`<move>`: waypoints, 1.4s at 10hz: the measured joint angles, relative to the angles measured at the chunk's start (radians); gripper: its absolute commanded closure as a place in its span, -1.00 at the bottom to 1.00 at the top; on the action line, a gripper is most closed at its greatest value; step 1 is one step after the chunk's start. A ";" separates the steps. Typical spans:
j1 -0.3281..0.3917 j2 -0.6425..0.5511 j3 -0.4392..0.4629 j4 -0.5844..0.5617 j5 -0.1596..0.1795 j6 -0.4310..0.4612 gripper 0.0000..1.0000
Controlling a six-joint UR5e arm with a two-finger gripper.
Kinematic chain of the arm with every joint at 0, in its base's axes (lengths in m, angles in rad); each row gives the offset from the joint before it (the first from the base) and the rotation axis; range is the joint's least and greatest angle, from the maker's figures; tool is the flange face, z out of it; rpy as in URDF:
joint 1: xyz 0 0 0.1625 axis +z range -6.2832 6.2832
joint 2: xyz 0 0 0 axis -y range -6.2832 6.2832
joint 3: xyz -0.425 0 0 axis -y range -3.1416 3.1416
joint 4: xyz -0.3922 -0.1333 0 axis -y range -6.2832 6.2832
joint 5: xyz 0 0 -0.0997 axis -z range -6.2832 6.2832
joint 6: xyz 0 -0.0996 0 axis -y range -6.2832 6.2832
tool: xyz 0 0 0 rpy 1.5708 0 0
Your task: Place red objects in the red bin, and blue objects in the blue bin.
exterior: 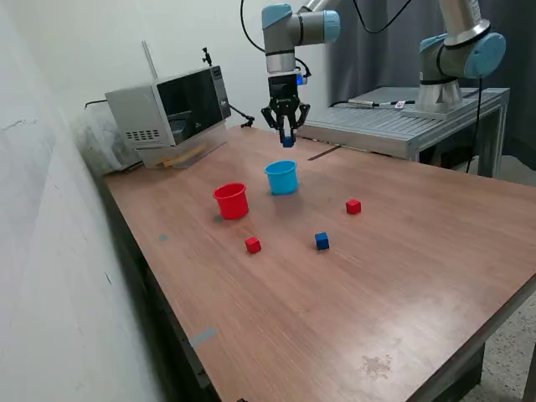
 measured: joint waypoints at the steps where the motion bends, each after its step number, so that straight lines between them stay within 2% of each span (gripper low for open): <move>1: -0.017 0.008 0.000 0.001 0.002 0.000 1.00; 2: -0.027 0.014 0.001 0.001 0.004 0.001 1.00; 3: -0.032 0.018 0.002 0.001 0.011 0.000 -1.00; 7: -0.035 0.018 0.004 0.001 0.042 -0.003 -1.00; 9: -0.025 0.005 0.004 0.001 0.041 0.020 -1.00; 12: 0.057 -0.110 0.010 0.079 0.032 0.188 -1.00; 14: 0.172 -0.182 -0.005 0.137 0.029 0.366 -1.00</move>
